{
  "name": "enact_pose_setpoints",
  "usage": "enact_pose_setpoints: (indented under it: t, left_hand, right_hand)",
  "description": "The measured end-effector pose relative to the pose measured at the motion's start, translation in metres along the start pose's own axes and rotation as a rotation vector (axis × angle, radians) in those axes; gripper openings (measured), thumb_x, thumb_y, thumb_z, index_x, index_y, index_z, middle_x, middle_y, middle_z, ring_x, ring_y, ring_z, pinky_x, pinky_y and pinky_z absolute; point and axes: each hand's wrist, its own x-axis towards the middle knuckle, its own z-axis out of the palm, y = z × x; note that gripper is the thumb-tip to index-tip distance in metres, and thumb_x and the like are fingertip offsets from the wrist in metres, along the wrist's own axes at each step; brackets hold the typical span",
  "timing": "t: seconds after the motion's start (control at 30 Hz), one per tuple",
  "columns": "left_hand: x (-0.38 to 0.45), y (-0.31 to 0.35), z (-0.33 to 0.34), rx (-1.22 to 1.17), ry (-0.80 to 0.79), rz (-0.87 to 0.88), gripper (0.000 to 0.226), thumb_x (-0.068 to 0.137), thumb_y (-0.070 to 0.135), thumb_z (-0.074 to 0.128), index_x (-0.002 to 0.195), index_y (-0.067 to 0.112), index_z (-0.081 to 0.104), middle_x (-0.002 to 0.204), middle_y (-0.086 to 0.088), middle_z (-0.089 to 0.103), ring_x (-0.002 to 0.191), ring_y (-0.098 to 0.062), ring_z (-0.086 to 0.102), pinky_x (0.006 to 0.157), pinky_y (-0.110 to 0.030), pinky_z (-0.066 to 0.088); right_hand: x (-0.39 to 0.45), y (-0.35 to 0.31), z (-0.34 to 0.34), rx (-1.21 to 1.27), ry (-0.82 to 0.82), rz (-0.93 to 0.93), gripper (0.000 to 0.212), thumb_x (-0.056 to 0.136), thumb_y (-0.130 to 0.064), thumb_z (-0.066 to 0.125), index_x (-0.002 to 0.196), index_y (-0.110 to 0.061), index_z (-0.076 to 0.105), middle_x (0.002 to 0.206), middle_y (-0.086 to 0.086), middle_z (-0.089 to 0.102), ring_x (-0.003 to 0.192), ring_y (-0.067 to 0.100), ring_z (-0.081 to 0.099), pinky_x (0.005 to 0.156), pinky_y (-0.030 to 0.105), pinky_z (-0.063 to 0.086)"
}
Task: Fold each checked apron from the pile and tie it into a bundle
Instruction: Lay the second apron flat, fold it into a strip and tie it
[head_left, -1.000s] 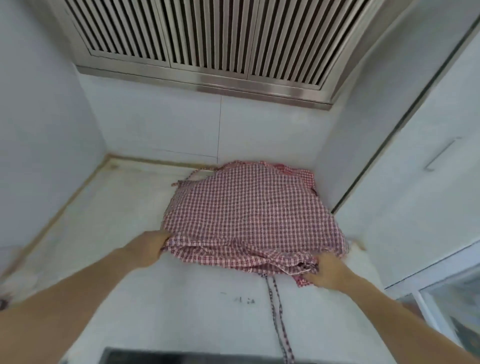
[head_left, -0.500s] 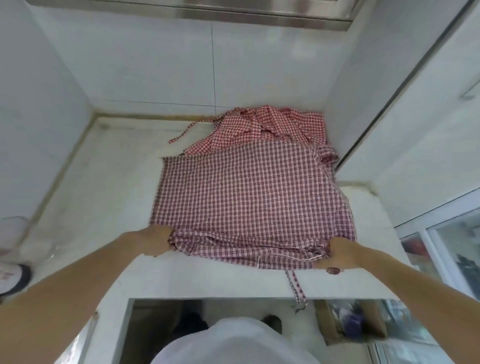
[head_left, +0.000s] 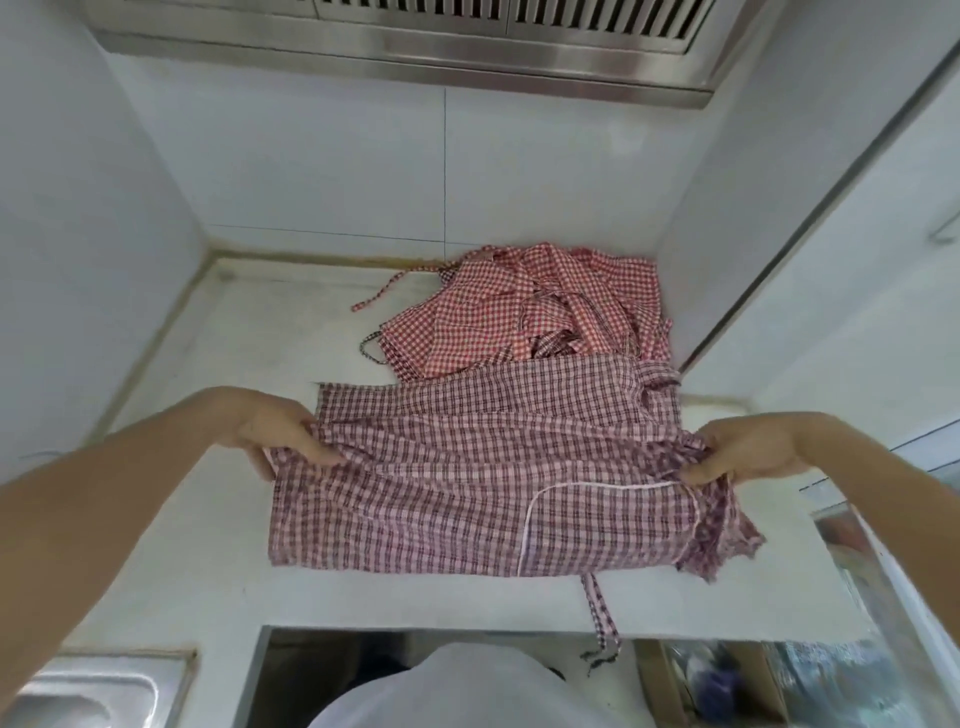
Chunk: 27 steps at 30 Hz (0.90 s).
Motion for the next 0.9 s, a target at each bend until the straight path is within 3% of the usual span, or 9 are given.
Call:
enact_pose_setpoints:
  t: [0.13,0.23,0.3,0.37,0.5,0.63,0.73,0.83,0.9]
  left_hand:
    - [-0.003,0.009,-0.022,-0.146,0.314,0.055,0.097,0.034,0.063,0.091,0.114,0.017,0.063,0.110,0.002,0.072,0.106,-0.017,0.063,0.096,-0.042,0.054]
    - [0.012,0.009,-0.019,-0.249,0.554,0.044,0.120,0.038,0.063,0.094,0.135,0.016,0.041,0.128,-0.005,0.057,0.110,-0.022,0.056,0.102,-0.043,0.048]
    - [0.028,0.005,-0.005,-0.341,0.597,0.015,0.139,0.043,0.060,0.095,0.151,0.013,0.021,0.145,-0.011,0.047,0.125,-0.028,0.051,0.109,-0.045,0.042]
    - [0.041,-0.002,0.019,-0.416,0.568,-0.101,0.131,0.060,0.053,0.091,0.155,0.007,0.012,0.153,-0.015,0.038,0.133,-0.033,0.045,0.110,-0.050,0.040]
    - [0.058,-0.023,0.057,-0.383,0.373,-0.261,0.083,0.078,0.048,0.080,0.141,0.006,0.045,0.132,-0.015,0.059,0.110,-0.031,0.057,0.102,-0.048,0.046]
    - [0.067,-0.025,0.080,-0.400,0.472,-0.249,0.074,0.082,0.038,0.080,0.137,0.001,0.048,0.130,-0.019,0.059,0.106,-0.031,0.060,0.085,-0.035,0.050]
    - [0.071,-0.030,0.089,-0.445,0.511,-0.245,0.094,0.065,0.037,0.092,0.137,-0.001,0.046,0.120,-0.020,0.064,0.099,-0.032,0.067,0.084,-0.040,0.059]
    - [0.079,-0.037,0.089,-0.494,0.517,-0.160,0.084,0.073,0.033,0.088,0.139,-0.001,0.048,0.130,-0.019,0.061,0.110,-0.033,0.062,0.100,-0.042,0.052]
    - [0.073,-0.032,0.085,-0.695,0.456,-0.048,0.071,0.082,0.025,0.081,0.140,0.001,0.049,0.131,-0.017,0.061,0.111,-0.031,0.062,0.103,-0.041,0.049]
  right_hand:
    - [-0.008,-0.025,-0.015,0.120,0.212,-0.063,0.034,0.093,-0.027,0.065,0.126,-0.020,0.060,0.122,-0.001,0.071,0.115,0.019,0.065,0.109,0.044,0.042]
    - [0.022,-0.028,-0.019,0.248,0.785,-0.153,0.030,0.090,-0.028,0.072,0.115,-0.014,0.063,0.118,0.007,0.070,0.101,0.022,0.065,0.090,0.035,0.051]
    - [0.042,-0.028,-0.009,0.265,1.052,-0.167,0.055,0.085,-0.032,0.078,0.128,-0.009,0.052,0.123,0.008,0.064,0.102,0.026,0.063,0.091,0.037,0.051]
    - [0.057,-0.025,0.012,0.101,1.145,-0.131,0.076,0.083,-0.033,0.079,0.140,-0.004,0.039,0.126,0.012,0.052,0.111,0.030,0.056,0.097,0.041,0.046]
    - [0.085,-0.006,0.057,-0.368,1.397,-0.198,0.068,0.075,-0.024,0.078,0.133,-0.009,0.044,0.131,0.019,0.043,0.120,0.041,0.046,0.100,0.058,0.041]
    - [0.101,-0.005,0.076,-0.347,1.368,-0.168,0.066,0.078,-0.020,0.074,0.133,-0.014,0.039,0.132,0.018,0.041,0.118,0.040,0.046,0.098,0.060,0.042]
    - [0.104,-0.008,0.076,-0.123,1.269,-0.131,0.066,0.085,-0.020,0.070,0.140,-0.009,0.035,0.132,0.017,0.048,0.111,0.041,0.055,0.090,0.051,0.049]
    - [0.101,-0.011,0.070,-0.055,1.201,-0.138,0.032,0.095,-0.027,0.062,0.117,-0.004,0.056,0.095,0.012,0.068,0.088,0.036,0.065,0.067,0.032,0.048]
    - [0.094,-0.014,0.061,-0.041,1.168,-0.146,0.030,0.099,-0.031,0.056,0.091,-0.003,0.061,0.066,0.008,0.062,0.069,0.033,0.062,0.054,0.025,0.037]
